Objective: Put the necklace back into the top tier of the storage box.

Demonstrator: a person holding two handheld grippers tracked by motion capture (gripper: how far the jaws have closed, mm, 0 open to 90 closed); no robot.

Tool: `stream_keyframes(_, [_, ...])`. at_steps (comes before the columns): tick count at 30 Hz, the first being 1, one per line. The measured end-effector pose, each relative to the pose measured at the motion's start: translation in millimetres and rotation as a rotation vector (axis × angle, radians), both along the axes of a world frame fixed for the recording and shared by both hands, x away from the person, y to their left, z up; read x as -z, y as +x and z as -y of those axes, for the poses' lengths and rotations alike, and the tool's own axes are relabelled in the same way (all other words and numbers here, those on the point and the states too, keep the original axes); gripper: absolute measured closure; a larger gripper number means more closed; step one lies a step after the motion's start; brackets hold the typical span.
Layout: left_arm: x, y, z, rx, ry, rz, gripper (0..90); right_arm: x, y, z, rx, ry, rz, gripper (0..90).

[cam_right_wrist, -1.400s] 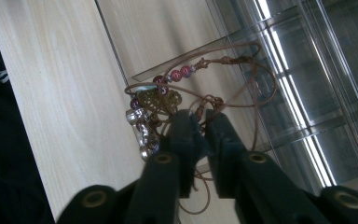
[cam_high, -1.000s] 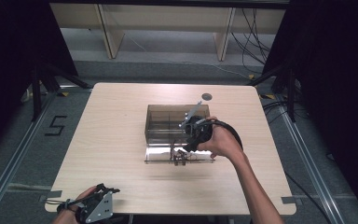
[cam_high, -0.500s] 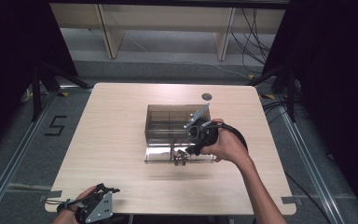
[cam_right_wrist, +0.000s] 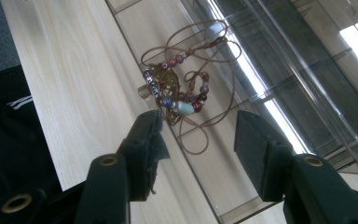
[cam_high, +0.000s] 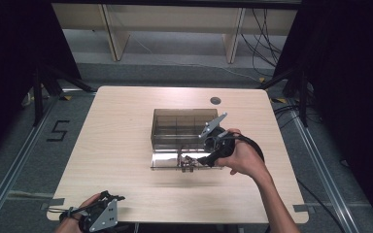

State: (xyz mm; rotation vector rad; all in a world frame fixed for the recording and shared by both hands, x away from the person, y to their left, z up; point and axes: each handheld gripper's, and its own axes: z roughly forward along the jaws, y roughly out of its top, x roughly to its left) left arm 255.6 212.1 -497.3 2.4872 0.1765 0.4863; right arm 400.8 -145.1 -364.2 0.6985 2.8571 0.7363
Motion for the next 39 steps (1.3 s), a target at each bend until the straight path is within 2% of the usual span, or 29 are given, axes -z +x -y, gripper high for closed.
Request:
stream_keyframes(3, [-0.2,0.0,0.0,0.002,0.001,-0.002,17.9,1.7,-1.9,1.5,-0.011,0.004,0.012,50.9])
stream_keyframes(5, [-0.2,0.0,-0.1,0.002,-0.001,-0.003,17.9,2.0,-4.5,2.1,-0.001,0.005,0.000,50.6])
stream_keyframes(10, [-0.1,0.0,-0.1,0.002,0.001,-0.004,17.9,2.7,-8.5,4.0,0.003,0.019,0.012,50.1])
stream_keyframes(13, [-0.1,0.0,0.0,0.002,0.000,-0.003,17.9,3.6,-12.1,4.5,0.002,0.024,-0.011,50.1])
stream_keyframes(15, [-0.1,0.2,-0.2,0.003,0.000,-0.004,17.9,4.4,-12.6,5.8,-0.005,0.021,0.016,49.7])
stream_keyframes(16, [0.3,0.3,-0.1,-0.002,-0.004,0.000,17.9,5.0,-13.8,6.1,-0.003,0.023,0.008,49.6])
stream_keyframes(17, [-0.3,1.2,-0.7,0.014,-0.008,-0.019,17.9,5.6,-14.3,6.8,-0.002,0.023,0.010,49.4])
stream_keyframes(19, [-0.6,0.6,-1.0,0.013,-0.010,-0.018,17.9,6.7,-15.1,8.5,-0.007,0.028,0.017,49.0])
stream_keyframes(20, [-1.9,0.9,-1.2,0.019,-0.001,-0.029,17.9,7.0,-16.9,9.2,0.006,0.030,0.011,49.0])
stream_keyframes(21, [-1.3,-0.3,-0.8,-0.002,0.006,0.004,17.9,6.9,-17.6,10.3,0.008,0.028,0.005,48.8])
stream_keyframes(24, [-0.8,-0.2,-0.7,-0.004,0.009,0.006,17.9,8.7,-21.0,11.3,0.003,0.035,0.006,48.2])
stream_keyframes(25, [-0.9,-0.1,-0.7,-0.004,0.008,0.005,17.9,9.4,-21.0,11.9,-0.003,0.035,0.024,48.0])
stream_keyframes(27, [-1.1,-0.1,-0.7,-0.004,0.008,0.006,17.9,10.3,-23.2,12.3,0.002,0.034,0.030,47.5])
stream_keyframes(29, [-1.2,-0.1,-0.8,-0.003,0.009,0.007,17.9,11.0,-27.5,12.1,0.017,0.038,0.003,47.2])
stream_keyframes(30, [-1.0,-0.1,-0.8,-0.005,0.008,0.007,17.9,12.3,-26.9,12.6,0.001,0.047,0.023,47.0])
stream_keyframes(33, [-1.0,-0.2,-0.7,-0.005,0.008,0.007,17.9,13.6,-31.6,13.1,0.014,0.049,0.017,45.8])
stream_keyframes(34, [-1.1,-0.2,-0.7,-0.004,0.008,0.006,17.9,14.6,-31.7,13.6,0.004,0.053,0.031,45.2])
stream_keyframes(37, [-1.4,-0.3,-0.9,-0.003,0.009,0.005,17.9,15.6,-36.6,14.0,0.014,0.057,-0.002,45.0])
stream_keyframes(38, [-1.5,-0.2,-1.0,-0.003,0.009,0.012,17.9,17.1,-35.9,14.7,0.000,0.059,0.034,44.9])
stream_keyframes(39, [-1.5,-0.1,-1.0,-0.003,0.009,0.012,17.9,18.2,-35.3,14.9,-0.024,0.066,0.049,44.9])
